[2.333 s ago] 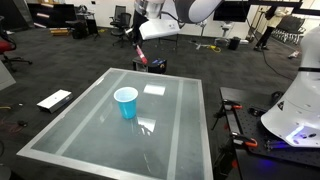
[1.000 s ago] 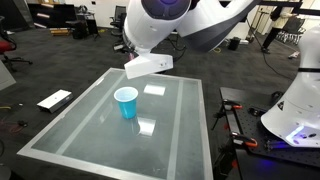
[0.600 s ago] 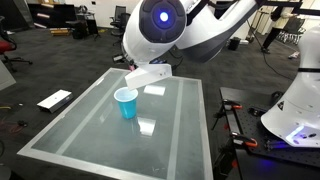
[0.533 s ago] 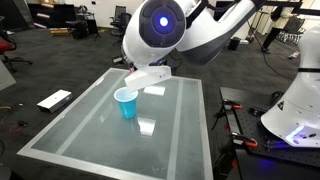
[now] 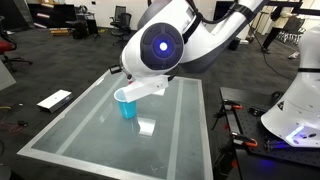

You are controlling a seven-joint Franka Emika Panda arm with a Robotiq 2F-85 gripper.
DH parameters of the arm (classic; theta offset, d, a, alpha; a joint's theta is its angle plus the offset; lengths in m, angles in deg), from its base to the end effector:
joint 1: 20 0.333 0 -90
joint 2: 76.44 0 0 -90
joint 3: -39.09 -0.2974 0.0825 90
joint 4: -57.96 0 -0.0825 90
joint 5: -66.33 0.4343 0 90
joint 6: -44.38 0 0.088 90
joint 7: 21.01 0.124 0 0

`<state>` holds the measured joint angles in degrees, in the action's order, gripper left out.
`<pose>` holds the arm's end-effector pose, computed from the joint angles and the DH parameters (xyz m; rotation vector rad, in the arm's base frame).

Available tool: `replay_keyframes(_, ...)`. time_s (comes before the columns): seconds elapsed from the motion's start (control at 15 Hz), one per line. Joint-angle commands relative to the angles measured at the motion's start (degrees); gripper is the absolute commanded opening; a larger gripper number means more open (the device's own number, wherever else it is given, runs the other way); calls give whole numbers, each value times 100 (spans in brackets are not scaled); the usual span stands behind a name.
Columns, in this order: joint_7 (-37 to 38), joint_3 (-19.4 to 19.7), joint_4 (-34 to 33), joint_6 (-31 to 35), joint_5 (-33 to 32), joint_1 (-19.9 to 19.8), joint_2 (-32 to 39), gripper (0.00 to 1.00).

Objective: Put the marker in the cup

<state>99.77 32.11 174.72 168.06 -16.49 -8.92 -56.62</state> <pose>0.6151 0.1440 0.2176 2.1972 -0.8911 1.1809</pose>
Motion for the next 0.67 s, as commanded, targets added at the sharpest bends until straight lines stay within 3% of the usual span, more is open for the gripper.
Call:
replay_keyframes(0.0,188,-45,-195,17,-234,-3,224,5)
replay_keyframes(0.6,46,-75,-516,51,-268,-2,677,5)
